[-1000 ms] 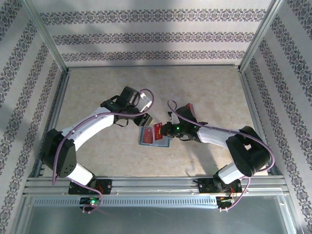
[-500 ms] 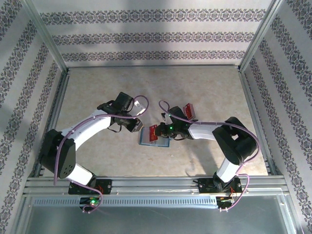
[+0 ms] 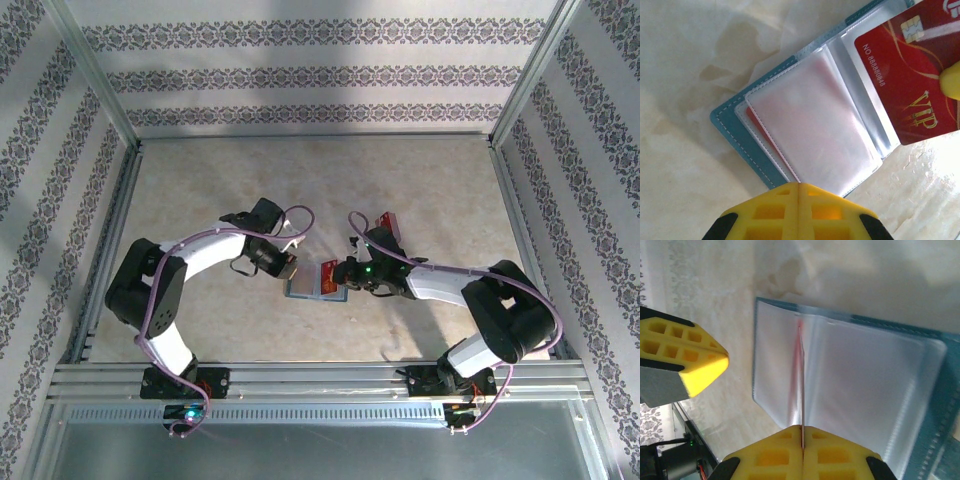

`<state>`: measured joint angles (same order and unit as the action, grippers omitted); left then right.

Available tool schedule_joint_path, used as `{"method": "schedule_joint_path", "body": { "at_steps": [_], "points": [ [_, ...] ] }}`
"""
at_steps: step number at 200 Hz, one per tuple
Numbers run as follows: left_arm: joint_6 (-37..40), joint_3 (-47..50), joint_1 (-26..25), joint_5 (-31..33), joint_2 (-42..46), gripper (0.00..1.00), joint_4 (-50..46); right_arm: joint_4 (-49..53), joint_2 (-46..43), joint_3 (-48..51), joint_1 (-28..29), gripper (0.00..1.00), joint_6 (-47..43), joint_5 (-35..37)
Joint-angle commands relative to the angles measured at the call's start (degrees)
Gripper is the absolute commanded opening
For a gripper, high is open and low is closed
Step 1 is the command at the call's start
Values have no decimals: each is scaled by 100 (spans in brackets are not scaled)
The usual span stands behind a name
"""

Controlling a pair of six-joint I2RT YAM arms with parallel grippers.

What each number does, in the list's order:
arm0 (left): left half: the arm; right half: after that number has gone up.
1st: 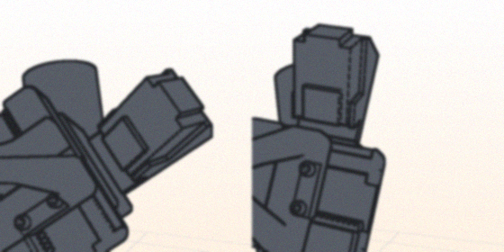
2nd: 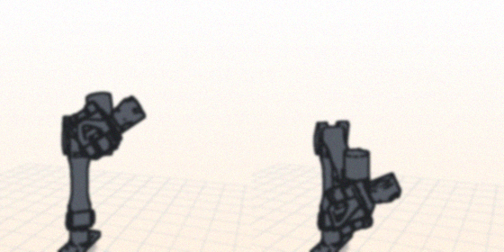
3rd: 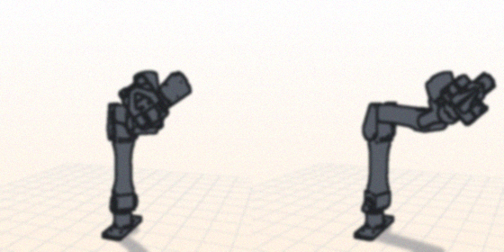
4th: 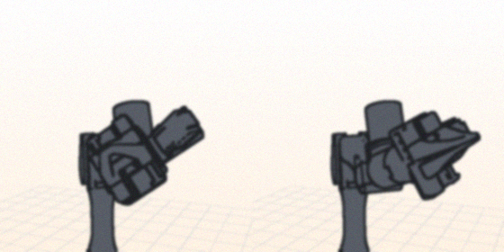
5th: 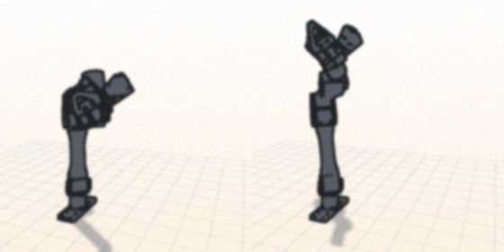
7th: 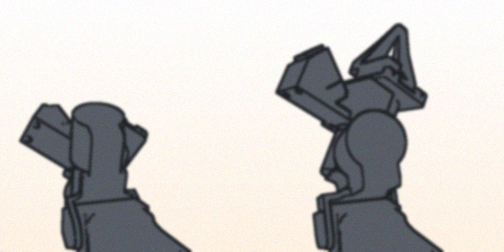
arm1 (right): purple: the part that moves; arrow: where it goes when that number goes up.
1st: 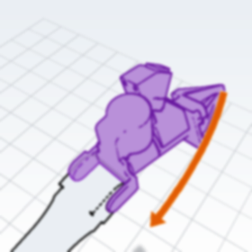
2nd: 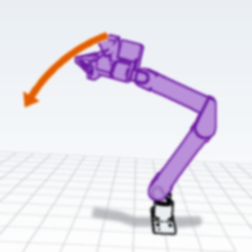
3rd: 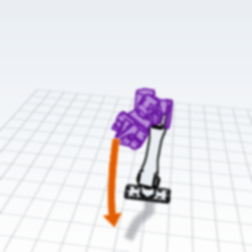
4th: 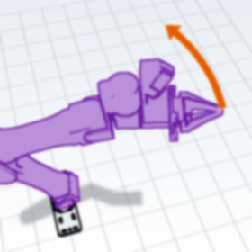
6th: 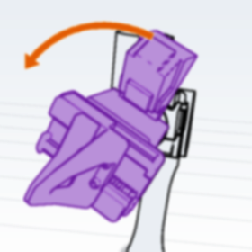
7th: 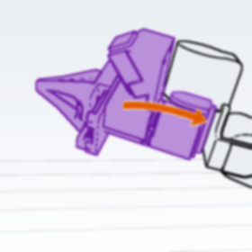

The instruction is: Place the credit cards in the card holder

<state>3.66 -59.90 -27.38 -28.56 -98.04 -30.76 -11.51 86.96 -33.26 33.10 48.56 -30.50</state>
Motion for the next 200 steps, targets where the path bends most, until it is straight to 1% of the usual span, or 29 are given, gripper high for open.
{"method": "schedule_joint_path", "body": {
  "at_steps": [1,42,66,95,160,200],
  "points": [
    [-113,-127,-49,-95,-165,1,138,-281,64,74,-28,0,127,-182],
    [-93,-237,-87,-22,-477,1,121,-316,142,76,-59,0,80,-296],
    [-97,-182,-108,-1,-573,1,195,-314,267,-38,-58,0,13,-504],
    [2,-150,-113,211,-555,1,198,-301,280,-57,-49,0,-1,-566],
    [42,-196,-110,220,-688,1,212,-385,508,-136,-32,0,-53,-729],
    [100,-211,-111,320,-648,1,166,-344,413,-154,-53,0,-36,-759]
  ]
}}
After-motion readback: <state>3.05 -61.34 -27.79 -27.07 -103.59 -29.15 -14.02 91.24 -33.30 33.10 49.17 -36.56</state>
